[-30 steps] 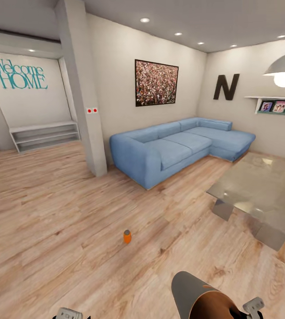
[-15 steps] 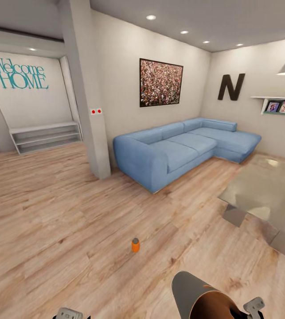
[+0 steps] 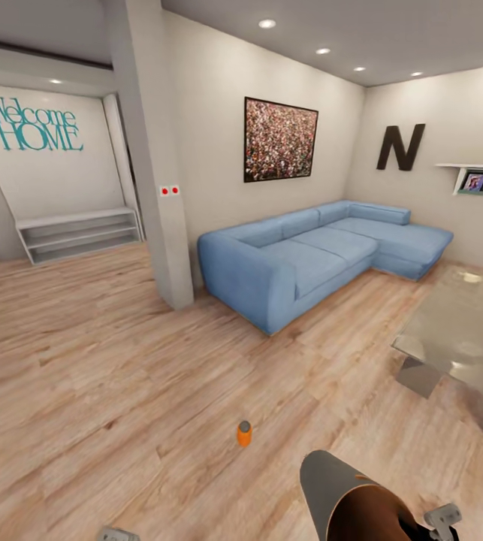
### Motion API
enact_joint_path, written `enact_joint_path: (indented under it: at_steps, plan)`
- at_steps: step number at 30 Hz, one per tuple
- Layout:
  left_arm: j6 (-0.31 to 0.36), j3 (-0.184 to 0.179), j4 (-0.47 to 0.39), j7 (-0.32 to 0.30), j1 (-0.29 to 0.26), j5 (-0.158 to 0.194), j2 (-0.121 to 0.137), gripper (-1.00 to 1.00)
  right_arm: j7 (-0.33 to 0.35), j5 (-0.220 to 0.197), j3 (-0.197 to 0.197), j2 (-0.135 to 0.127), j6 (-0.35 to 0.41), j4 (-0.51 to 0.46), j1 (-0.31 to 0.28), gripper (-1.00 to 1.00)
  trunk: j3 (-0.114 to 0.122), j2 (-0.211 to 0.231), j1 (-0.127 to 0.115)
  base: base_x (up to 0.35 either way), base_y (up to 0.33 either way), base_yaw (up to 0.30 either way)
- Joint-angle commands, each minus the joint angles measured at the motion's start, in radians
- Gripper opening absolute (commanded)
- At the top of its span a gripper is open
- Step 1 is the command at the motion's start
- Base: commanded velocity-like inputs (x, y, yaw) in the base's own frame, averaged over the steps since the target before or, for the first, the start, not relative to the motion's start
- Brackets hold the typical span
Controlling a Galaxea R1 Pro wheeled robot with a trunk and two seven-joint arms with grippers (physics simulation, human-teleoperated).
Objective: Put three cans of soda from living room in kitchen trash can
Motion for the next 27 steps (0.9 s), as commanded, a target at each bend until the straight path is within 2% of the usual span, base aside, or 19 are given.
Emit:
enact_joint_path:
  at_steps: [1,5,8,12,22,27]
  plan:
    - [0.000,0.000,0.000,0.000,0.000,0.000,0.000,1.00,0.007,-0.010,-0.008,0.000,0.000,-0.002,-0.001,-1.00,0.000,0.000,0.000,0.276,0.204,0.000]
    - [0.000,0.000,0.001,0.000,0.000,0.000,0.000,1.00,0.018,-0.011,-0.012,-0.011,0.001,-0.002,-0.001,-1.00,0.000,0.000,0.000,0.294,0.150,0.000]
    - [0.000,-0.001,0.001,0.000,0.000,0.000,0.000,1.00,0.074,-0.010,-0.013,-0.023,0.001,-0.002,-0.001,-1.00,0.000,0.000,0.000,0.315,0.050,0.000]
    - [0.000,-0.001,0.001,0.000,0.000,0.000,0.000,1.00,0.091,-0.011,-0.014,-0.025,0.008,-0.002,-0.001,-1.00,0.001,0.000,0.000,0.321,0.014,-0.060]
    - [0.000,-0.001,0.002,0.000,0.000,-0.001,0.000,1.00,0.100,-0.013,-0.018,-0.025,0.017,-0.002,-0.001,-1.00,0.005,0.000,0.000,0.323,0.002,-0.211]
    - [0.000,-0.001,0.002,-0.001,0.000,-0.002,0.000,1.00,0.100,-0.013,-0.040,-0.024,0.017,-0.001,-0.001,-1.00,0.007,0.000,0.000,0.324,0.000,-0.240]
